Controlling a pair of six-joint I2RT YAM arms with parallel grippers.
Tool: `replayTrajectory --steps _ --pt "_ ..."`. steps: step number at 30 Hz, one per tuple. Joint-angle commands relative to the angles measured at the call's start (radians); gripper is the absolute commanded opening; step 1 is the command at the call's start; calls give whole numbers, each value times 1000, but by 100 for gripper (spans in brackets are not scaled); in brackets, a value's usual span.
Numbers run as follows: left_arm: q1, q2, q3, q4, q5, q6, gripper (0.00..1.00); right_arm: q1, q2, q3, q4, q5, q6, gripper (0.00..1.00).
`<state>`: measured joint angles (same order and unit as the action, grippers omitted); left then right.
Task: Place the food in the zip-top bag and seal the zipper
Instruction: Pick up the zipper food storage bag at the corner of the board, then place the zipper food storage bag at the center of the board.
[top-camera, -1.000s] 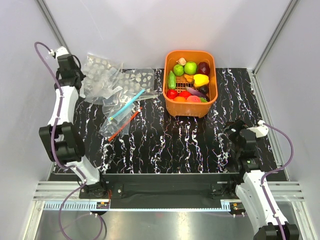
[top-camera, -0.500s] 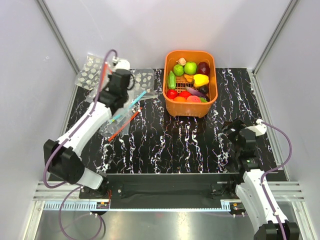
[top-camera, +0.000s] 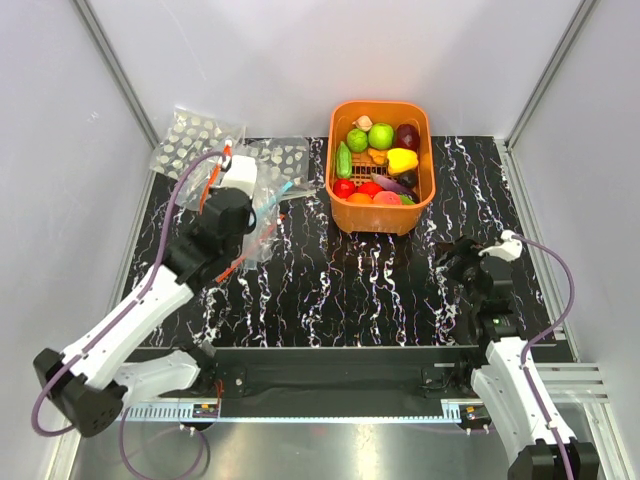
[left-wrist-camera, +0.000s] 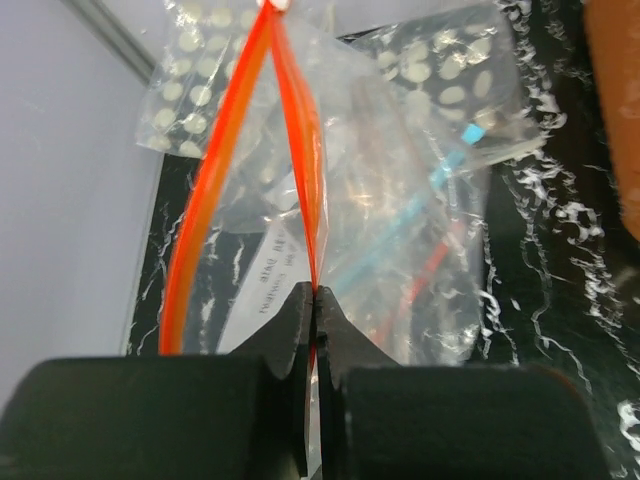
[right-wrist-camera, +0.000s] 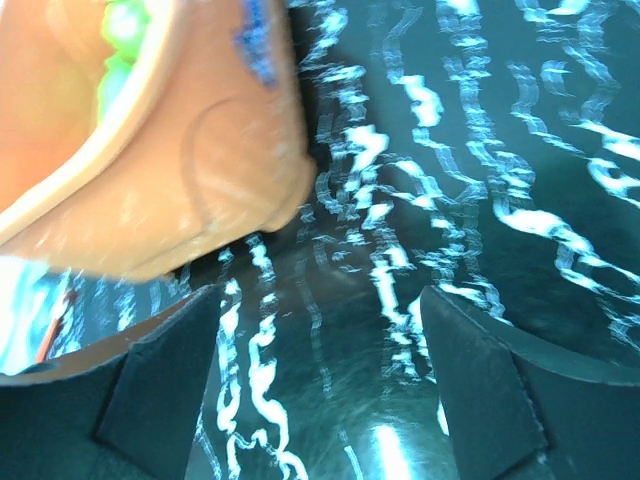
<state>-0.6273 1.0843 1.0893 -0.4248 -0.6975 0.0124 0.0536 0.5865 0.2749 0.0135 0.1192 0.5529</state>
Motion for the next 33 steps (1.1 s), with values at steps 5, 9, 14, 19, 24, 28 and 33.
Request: replayTrajectory --steps 5,9,14,19,24,28,33 --pt "-90 -47 -80 6 -9 52 2 5 18 -20 243 -418 -96 81" --pt "-173 41 -20 -78 -171 44 3 6 76 -14 259 -443 -100 76" --pt "-346 300 -17 -52 -437 92 0 5 107 -3 256 -432 -99 76" --pt "-512 494 10 -34 -550 15 0 6 78 -9 241 -400 -102 76" --pt "-606 584 92 -78 -484 -110 4 5 90 -5 237 -391 -102 77" --pt "-658 638 146 -112 -360 -201 21 6 88 -3 229 -378 -103 78" --pt "-704 614 104 -40 -209 -233 46 6 88 -3 224 -369 -103 79"
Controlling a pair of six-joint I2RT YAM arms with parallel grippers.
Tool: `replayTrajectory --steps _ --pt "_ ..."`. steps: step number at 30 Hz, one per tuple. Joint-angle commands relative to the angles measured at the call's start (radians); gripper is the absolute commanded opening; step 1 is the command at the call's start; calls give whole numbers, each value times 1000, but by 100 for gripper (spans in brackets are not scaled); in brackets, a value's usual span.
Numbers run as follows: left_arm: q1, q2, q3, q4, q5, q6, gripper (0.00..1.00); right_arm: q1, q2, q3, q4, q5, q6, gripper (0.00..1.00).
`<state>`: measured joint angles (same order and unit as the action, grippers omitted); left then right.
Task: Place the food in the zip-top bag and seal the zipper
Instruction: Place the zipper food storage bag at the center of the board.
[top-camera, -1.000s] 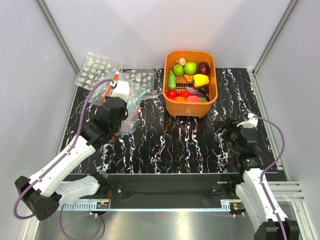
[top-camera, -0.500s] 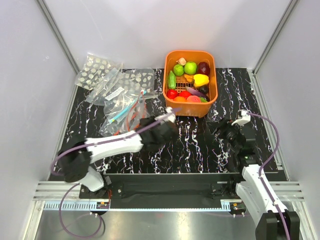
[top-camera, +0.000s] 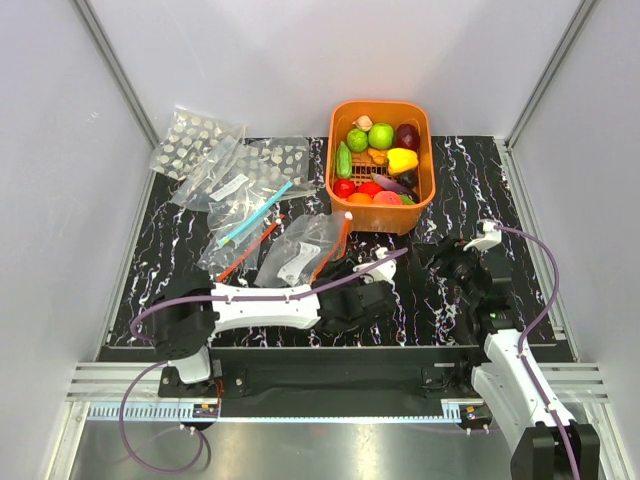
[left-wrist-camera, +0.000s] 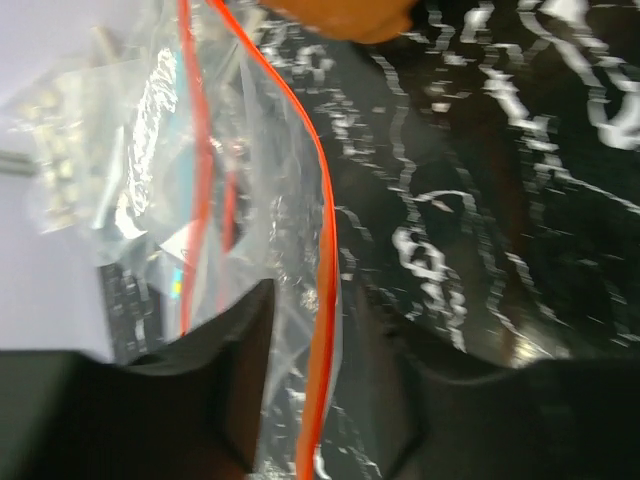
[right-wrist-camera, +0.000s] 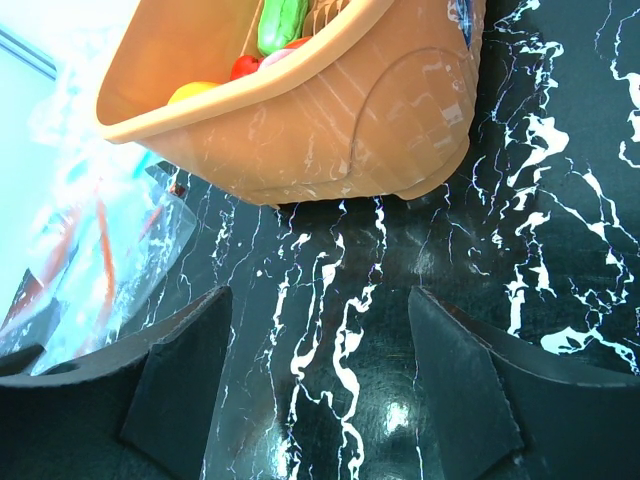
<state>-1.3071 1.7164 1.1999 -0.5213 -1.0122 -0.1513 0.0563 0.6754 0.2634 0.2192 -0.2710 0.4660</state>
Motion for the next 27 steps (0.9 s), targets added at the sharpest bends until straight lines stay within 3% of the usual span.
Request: replayTrajectory --steps 1,6,11,12,13,16,17,19,21,23,27 --pt "-37 -44 -16 69 118 -76 49 2 0 10 17 21 -17 79" --pt "-66 -159 -45 110 219 -99 77 2 -5 13 8 33 -18 79" --pt "-70 -222 15 44 414 -128 84 4 -7 13 3 42 -18 80" --pt "-70 -231 23 38 428 -128 88 2 -7 13 0 44 -18 80" --pt "-70 -256 21 34 432 -136 99 4 -7 14 -1 44 -17 80" --pt "-69 -331 -11 37 371 -183 99 2 -10 16 -4 47 -18 80" --pt "-69 -351 -45 41 263 -218 99 4 -10 16 -6 50 -18 80" --pt "-67 -406 -89 9 181 -286 99 4 -10 16 -7 55 -15 81" --pt "-58 -438 -123 46 280 -159 99 2 -14 16 -12 55 -15 82" --pt "-54 -417 -109 -24 296 -152 99 4 -13 14 -9 59 -17 82" --pt "-50 -212 24 -258 175 -197 95 4 -5 17 -11 62 -13 83"
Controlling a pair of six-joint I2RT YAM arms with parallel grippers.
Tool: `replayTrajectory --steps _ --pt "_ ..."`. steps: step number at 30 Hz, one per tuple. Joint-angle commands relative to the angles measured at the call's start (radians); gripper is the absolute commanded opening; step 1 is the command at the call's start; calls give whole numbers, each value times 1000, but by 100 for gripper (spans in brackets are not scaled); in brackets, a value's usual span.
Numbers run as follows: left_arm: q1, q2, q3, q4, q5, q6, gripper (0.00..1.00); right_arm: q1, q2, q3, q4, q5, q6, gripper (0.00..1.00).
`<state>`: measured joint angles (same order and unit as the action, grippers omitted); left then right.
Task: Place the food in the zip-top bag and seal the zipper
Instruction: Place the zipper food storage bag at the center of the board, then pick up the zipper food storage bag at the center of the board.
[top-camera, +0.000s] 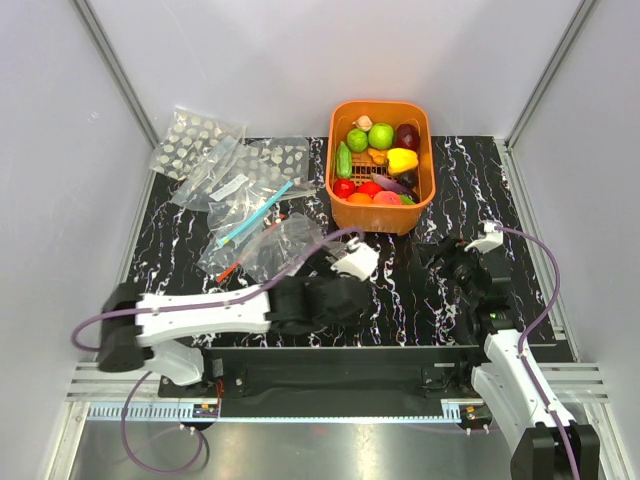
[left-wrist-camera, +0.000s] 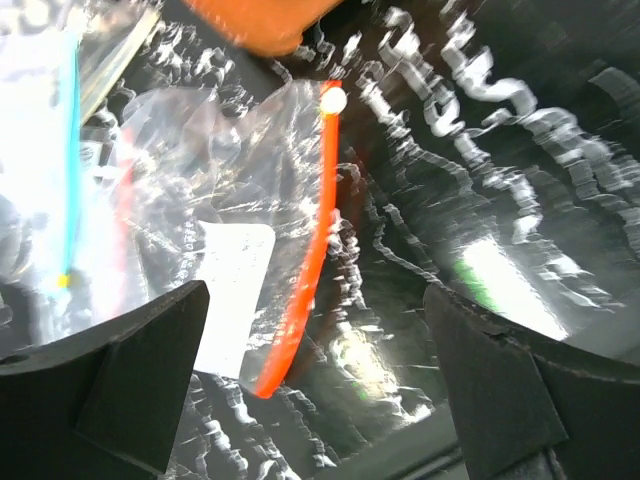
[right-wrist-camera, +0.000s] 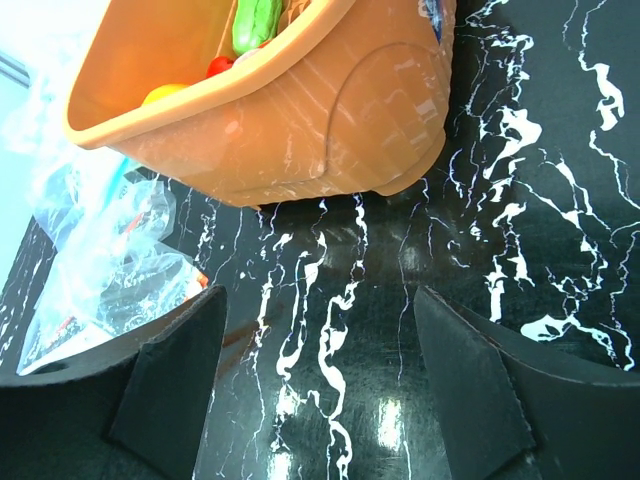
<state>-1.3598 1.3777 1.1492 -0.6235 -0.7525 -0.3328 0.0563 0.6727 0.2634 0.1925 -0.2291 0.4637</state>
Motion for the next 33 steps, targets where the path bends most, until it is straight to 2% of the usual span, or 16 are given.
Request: replayTrajectory --steps 1,6,12,18,27,33 --pt "2 161 86 -194 -97 -17 94 4 -2 17 16 22 -11 84" --pt "22 315 130 -220 -114 -6 92 4 -7 16 10 30 -11 84" --pt "70 426 149 -249 -163 -6 87 4 -9 17 8 36 -11 85" --pt "94 458 115 -168 -139 44 81 4 -4 17 12 36 -10 85" --pt "117 486 98 -113 -81 98 61 4 -4 19 8 40 -10 85" --pt "123 503 67 -94 -57 98 64 2 -5 19 8 40 -11 85"
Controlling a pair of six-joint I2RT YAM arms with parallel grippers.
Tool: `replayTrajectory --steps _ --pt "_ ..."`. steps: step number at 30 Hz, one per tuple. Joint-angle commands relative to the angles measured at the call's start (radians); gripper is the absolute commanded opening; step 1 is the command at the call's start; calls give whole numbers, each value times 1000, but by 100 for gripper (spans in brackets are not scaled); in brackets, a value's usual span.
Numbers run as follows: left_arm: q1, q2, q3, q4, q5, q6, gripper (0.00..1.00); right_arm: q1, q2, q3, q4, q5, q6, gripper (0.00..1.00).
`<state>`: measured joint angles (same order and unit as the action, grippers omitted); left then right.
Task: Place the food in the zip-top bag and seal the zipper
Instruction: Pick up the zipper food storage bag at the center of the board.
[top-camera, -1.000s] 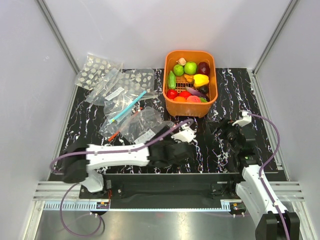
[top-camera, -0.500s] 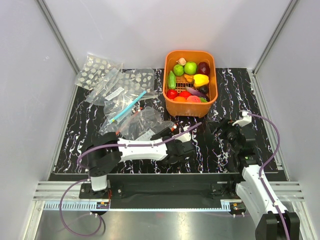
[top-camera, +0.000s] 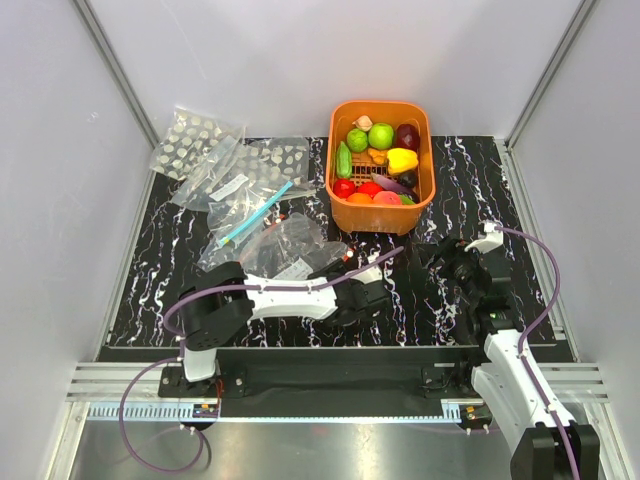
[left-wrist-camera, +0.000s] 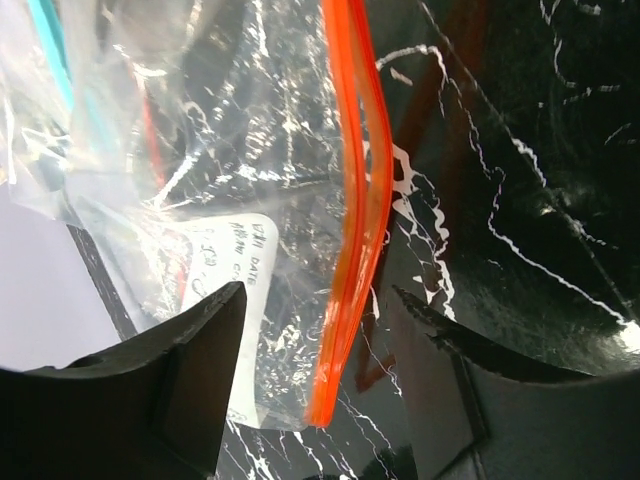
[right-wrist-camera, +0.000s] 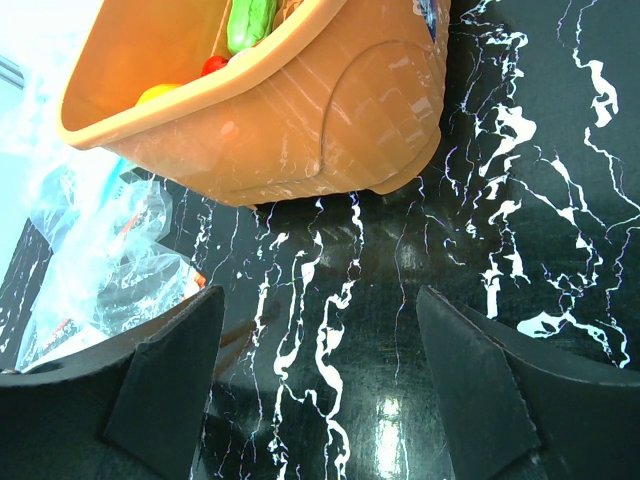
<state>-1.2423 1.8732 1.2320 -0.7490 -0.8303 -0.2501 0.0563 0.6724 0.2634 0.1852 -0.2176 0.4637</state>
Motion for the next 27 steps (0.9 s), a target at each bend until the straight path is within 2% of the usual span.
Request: replayTrajectory --steps 1,4,7,8,10,11,18,27 --pt "9 10 -22 36 20 17 59 4 -5 19 16 27 -11 85" --pt "24 27 -26 40 -7 25 51 2 0 19 19 27 -10 86" --pt "44 47 -23 33 -49 29 37 2 6 22 17 26 -8 85" --pt "55 52 -22 30 -55 29 26 4 6 22 19 26 -10 86" --pt "63 49 -23 30 -50 32 12 2 7 20 20 26 -8 86" --pt "63 35 -23 30 -47 32 0 2 7 20 20 26 -10 86" --pt "75 -97 -31 62 94 32 0 2 6 23 19 20 -14 85" --pt "210 -307 -161 244 453 25 0 4 -20 27 16 -47 -14 84"
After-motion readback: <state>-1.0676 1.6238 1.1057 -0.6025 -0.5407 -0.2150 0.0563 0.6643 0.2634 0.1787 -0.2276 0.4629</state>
